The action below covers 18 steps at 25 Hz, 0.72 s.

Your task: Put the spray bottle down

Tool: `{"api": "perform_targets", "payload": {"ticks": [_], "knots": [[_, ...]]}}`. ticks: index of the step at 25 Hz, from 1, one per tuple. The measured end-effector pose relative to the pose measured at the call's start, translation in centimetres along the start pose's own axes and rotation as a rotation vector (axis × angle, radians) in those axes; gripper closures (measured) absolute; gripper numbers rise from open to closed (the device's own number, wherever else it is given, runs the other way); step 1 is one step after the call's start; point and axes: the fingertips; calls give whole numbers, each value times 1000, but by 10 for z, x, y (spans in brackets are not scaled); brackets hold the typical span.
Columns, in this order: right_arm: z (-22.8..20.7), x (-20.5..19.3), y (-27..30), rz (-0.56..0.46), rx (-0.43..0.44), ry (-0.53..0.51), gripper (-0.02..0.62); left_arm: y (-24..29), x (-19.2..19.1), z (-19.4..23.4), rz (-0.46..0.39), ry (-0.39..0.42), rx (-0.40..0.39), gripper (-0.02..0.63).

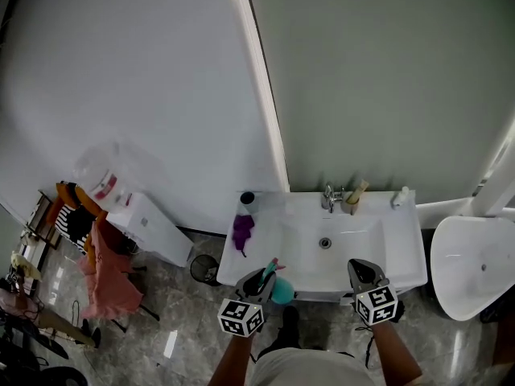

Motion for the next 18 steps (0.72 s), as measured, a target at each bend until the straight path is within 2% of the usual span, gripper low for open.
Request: {"api": "perform_targets", "payload": {"ticks": [6, 14, 18], "knots": [[-13, 6, 46, 18, -44, -5, 584, 50, 10, 40, 22, 53, -35, 509], [-40, 3, 100, 85, -136, 25, 584, 140, 26, 90, 80, 126, -132, 509], [-48, -3, 126, 116, -178, 45, 584, 188, 30, 120, 86, 135, -154, 508]]}}
Point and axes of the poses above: the fingertips, and each gripper's own axes: y forward along the fingers, z to its left, x out of its top, and after that the axes turned 1 degree about x, right-handed
